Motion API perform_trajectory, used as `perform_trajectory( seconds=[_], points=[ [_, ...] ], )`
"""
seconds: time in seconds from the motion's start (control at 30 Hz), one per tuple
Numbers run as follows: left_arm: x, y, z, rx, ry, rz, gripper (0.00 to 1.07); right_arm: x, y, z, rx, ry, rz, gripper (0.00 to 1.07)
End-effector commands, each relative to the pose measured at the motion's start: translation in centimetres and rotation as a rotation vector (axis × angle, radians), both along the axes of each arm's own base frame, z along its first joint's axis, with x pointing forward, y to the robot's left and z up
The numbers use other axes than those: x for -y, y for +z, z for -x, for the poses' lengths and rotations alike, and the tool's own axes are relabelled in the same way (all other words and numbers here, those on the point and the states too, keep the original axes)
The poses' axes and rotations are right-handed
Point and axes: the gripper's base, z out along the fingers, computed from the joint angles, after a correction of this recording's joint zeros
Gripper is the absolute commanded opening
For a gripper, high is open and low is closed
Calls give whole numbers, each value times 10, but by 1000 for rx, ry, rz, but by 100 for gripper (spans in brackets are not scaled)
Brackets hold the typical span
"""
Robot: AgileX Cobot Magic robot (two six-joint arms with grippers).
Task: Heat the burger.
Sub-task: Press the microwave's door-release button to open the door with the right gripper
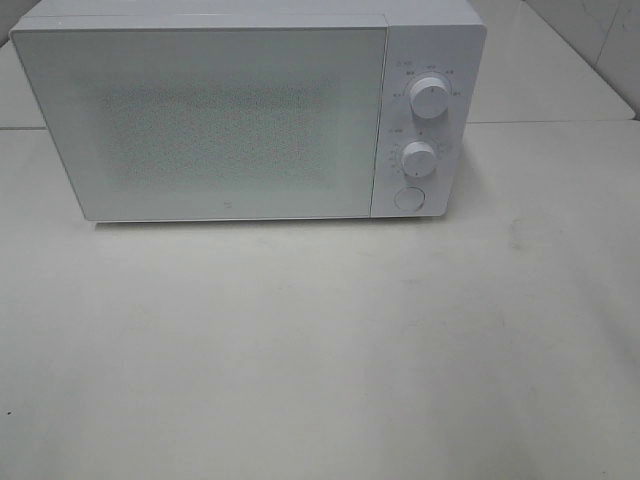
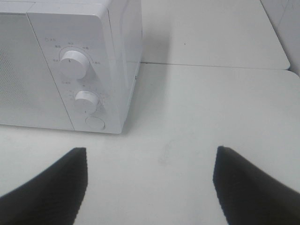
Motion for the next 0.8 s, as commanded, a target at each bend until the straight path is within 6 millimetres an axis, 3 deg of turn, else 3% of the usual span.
perform_trajectory(
  seconds=[0.03,0.57,0.8],
  points=[
    [1,-1,2,18,-1,10,98,-1,2,-11,40,3,-4,74],
    [1,-1,2,18,-1,10,98,-12,-25,-75,125,36,-9,74],
    [1,-1,2,18,-1,10,98,-16,-59,-90,231,43,-50,74]
  ],
)
